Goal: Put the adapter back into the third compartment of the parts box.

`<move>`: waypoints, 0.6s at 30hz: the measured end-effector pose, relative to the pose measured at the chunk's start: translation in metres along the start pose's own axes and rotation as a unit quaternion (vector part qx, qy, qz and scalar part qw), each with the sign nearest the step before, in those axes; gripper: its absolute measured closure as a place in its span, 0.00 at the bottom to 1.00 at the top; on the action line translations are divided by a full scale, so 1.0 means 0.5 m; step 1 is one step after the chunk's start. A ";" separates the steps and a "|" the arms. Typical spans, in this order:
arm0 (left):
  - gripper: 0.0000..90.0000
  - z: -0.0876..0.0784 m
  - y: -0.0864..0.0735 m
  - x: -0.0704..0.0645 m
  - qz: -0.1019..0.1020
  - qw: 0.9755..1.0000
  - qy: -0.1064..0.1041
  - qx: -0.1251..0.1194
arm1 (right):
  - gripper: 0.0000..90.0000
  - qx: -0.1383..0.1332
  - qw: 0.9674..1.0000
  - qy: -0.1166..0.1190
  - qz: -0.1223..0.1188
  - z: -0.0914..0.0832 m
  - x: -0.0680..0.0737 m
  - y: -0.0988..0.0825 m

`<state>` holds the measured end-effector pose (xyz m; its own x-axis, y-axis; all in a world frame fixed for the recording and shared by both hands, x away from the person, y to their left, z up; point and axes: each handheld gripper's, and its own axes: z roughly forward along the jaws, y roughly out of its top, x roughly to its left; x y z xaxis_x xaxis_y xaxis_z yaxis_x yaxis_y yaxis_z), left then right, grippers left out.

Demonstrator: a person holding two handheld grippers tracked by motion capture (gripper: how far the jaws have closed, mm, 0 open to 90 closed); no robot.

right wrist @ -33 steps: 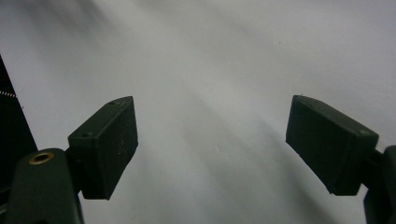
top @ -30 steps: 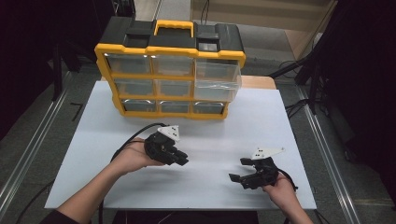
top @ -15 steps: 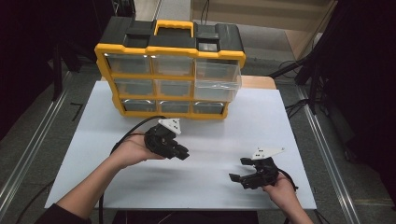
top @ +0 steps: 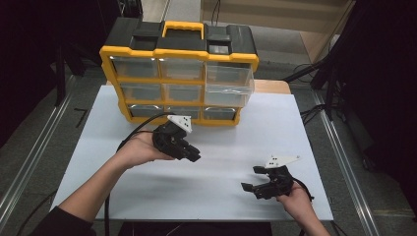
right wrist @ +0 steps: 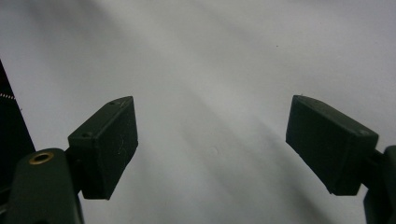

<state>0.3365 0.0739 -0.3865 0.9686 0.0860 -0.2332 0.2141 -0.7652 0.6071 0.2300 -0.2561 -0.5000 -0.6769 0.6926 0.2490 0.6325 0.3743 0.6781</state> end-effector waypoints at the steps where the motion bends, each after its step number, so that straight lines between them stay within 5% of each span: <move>1: 0.86 -0.002 0.004 -0.001 0.002 1.000 0.001 0.000 | 0.17 0.000 1.000 0.000 0.000 0.000 0.000 0.000; 18: 0.86 -0.045 0.067 0.001 0.016 1.000 0.002 0.009 | 0.17 -0.003 1.000 0.001 0.001 -0.001 -0.001 0.000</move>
<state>0.3469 0.0624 -0.3491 0.9755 0.0637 -0.2104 0.1804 -0.7791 0.6004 0.2299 -0.2567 -0.4997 -0.6765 0.6920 0.2519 0.6319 0.3697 0.6812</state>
